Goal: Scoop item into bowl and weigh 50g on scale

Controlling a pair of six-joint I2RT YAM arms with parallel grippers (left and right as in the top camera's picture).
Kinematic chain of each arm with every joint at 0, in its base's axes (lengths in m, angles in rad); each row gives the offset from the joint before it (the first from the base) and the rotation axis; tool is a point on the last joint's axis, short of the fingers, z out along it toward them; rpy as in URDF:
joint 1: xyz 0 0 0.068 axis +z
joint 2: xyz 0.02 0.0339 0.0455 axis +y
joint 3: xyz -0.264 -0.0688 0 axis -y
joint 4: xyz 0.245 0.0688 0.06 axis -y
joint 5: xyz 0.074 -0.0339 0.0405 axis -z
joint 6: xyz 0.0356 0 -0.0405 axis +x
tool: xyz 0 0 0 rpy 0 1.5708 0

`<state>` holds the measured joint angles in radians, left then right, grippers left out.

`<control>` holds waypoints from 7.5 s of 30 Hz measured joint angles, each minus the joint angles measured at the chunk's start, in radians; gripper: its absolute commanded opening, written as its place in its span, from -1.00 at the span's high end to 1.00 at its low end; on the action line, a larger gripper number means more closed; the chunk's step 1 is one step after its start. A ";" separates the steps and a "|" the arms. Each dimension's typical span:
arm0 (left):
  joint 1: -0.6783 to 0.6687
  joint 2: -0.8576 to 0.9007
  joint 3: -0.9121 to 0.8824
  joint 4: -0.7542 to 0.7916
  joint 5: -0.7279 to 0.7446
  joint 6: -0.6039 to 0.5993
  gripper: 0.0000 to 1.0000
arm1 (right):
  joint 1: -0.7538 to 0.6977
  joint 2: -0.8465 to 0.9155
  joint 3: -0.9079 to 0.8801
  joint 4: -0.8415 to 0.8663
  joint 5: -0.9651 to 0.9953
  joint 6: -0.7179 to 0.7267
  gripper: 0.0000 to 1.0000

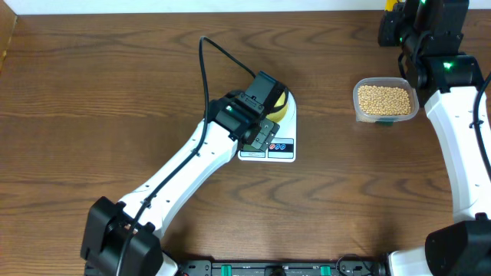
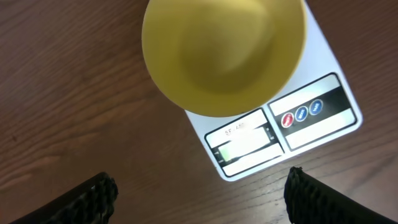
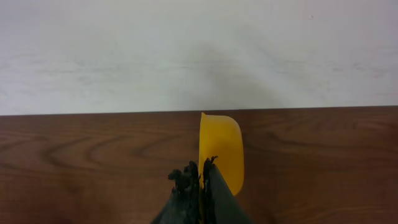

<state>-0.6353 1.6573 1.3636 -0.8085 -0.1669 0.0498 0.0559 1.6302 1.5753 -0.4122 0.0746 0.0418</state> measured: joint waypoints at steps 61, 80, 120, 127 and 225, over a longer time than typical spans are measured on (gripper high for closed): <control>-0.121 0.095 -0.099 0.110 -0.266 -0.154 -0.76 | 0.000 0.000 0.000 -0.025 0.000 0.000 0.98; -0.166 0.126 -0.099 0.124 -0.266 -0.127 -0.76 | 0.000 0.000 0.000 -0.036 0.000 0.000 0.98; -0.166 0.207 -0.109 0.191 -0.211 -0.124 -0.76 | 0.000 0.000 0.000 -0.040 0.000 0.000 0.98; -0.166 0.249 -0.110 0.199 -0.204 -0.123 -0.76 | 0.000 0.000 0.000 -0.040 0.000 0.000 0.97; -0.166 0.249 -0.110 0.209 -0.266 -0.234 -0.76 | 0.000 0.000 0.000 -0.048 0.000 0.000 0.98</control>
<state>-0.8017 1.9060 1.2533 -0.5995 -0.4332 -0.1844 0.0555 1.6302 1.5749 -0.4599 0.0746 0.0422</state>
